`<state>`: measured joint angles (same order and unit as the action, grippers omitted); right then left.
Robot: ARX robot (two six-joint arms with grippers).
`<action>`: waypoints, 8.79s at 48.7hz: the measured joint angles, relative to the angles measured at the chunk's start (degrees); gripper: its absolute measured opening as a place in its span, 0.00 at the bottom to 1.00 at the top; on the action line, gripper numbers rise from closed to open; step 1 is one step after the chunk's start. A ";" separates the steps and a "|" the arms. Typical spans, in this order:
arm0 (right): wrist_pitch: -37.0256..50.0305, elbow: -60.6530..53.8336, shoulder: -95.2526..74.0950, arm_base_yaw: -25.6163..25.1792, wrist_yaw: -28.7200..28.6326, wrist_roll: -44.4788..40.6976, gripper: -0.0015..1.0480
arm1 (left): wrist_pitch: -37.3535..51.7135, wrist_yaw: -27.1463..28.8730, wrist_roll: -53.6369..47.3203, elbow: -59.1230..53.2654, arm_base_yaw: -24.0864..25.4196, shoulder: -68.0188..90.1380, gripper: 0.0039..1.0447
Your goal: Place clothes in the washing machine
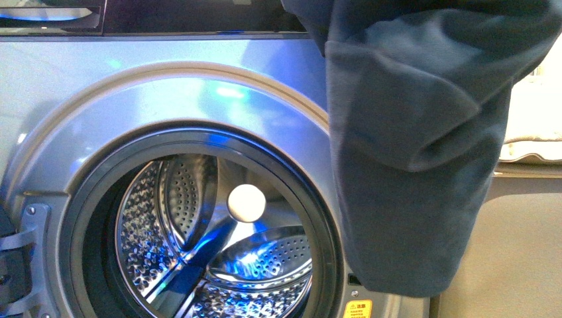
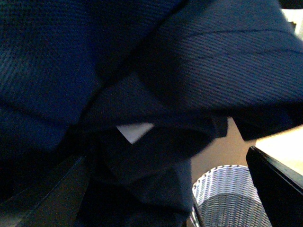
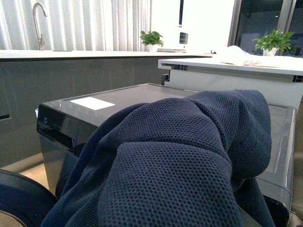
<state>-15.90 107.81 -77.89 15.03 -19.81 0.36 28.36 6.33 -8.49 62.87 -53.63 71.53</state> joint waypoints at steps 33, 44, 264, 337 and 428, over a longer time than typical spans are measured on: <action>0.00 0.00 0.00 0.00 0.02 0.02 0.11 | 1.77 -13.84 4.98 -3.89 20.11 -3.02 0.94; 0.00 0.00 0.00 0.00 0.00 0.00 0.11 | 4.94 -17.25 8.92 -3.83 24.55 -2.08 0.94; 0.31 -0.11 0.61 0.00 0.20 -0.20 0.93 | 27.21 5.29 11.19 -19.80 40.50 28.15 0.13; 0.31 -0.11 0.63 0.00 0.20 -0.20 0.93 | -0.55 14.75 8.31 46.25 45.44 72.87 0.13; 0.31 -0.11 0.66 0.00 0.20 -0.20 0.93 | 19.23 -1.88 10.25 1.66 34.40 48.35 0.94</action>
<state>-15.59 107.70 -77.23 15.03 -19.62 0.16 47.59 4.45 1.76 64.53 -19.22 119.87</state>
